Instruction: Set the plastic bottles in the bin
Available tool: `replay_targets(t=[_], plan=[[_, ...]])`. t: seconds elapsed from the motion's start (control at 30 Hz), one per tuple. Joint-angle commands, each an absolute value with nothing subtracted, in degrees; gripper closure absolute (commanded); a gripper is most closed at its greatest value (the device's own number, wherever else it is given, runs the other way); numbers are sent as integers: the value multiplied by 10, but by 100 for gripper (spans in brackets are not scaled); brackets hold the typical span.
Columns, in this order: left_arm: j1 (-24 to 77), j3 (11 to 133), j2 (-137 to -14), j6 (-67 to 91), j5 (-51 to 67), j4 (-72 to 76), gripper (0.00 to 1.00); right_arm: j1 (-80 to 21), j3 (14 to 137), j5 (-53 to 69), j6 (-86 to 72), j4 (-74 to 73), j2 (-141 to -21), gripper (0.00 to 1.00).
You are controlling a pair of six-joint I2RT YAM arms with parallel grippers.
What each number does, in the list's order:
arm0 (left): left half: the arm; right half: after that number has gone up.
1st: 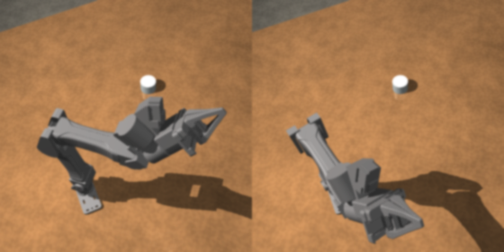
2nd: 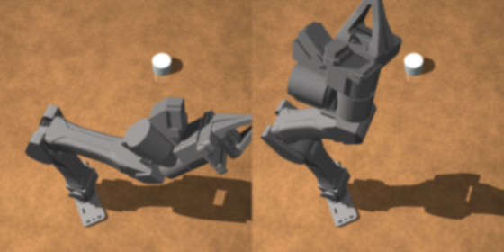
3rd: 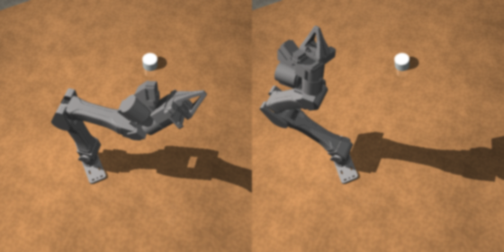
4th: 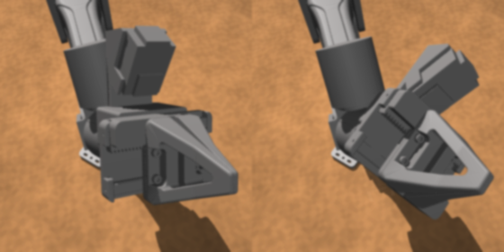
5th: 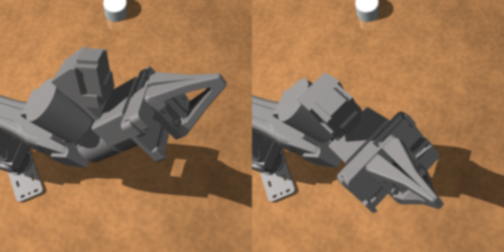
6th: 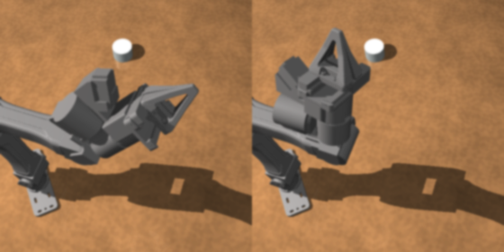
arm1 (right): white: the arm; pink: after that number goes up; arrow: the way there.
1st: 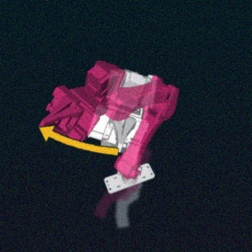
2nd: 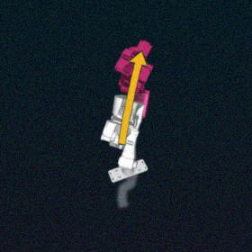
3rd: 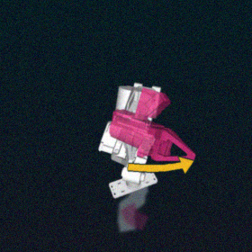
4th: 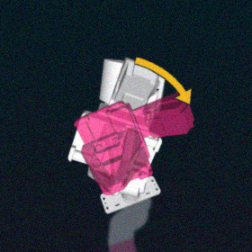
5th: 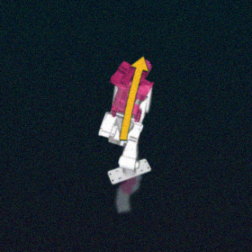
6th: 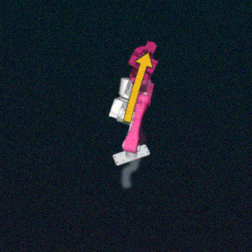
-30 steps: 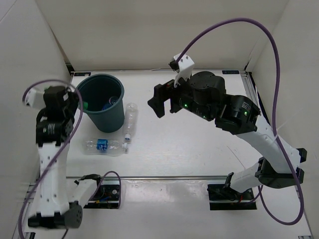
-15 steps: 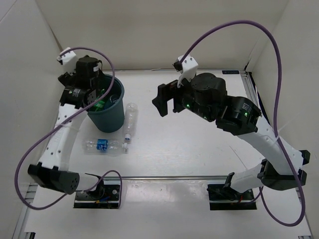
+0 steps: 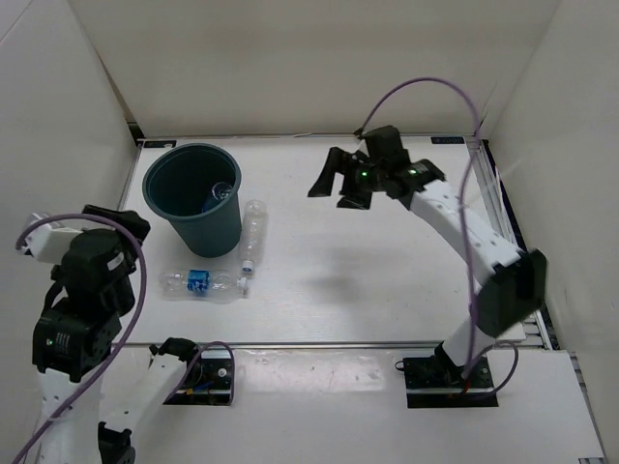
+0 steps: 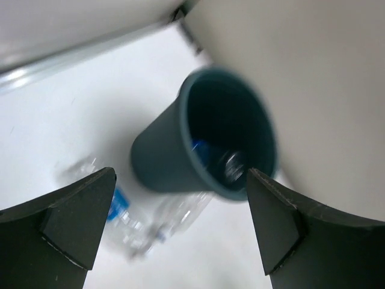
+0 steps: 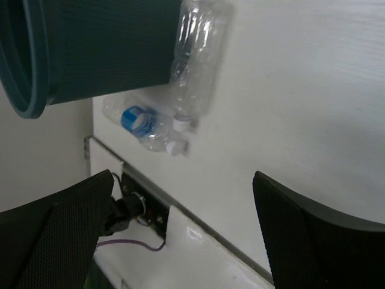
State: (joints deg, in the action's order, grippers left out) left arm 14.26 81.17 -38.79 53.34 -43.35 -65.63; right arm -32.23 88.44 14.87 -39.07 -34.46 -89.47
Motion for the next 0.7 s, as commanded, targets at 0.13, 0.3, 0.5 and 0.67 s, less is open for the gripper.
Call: replay_targets(t=[0.13, 0.3, 0.5, 0.67], plan=[[139, 758, -377, 617, -346, -797, 0, -357, 1012, 390, -429, -224, -1153, 0], [134, 758, -359, 623, -341, -817, 0, -367, 1060, 420, -475, -183, -1251, 0], [134, 734, -340, 631, -289, -817, 0, -384, 1128, 451, -507, -136, -1362, 0], [134, 722, -334, 614, -250, -817, 0, -395, 1179, 456, -546, -113, -1440, 0]])
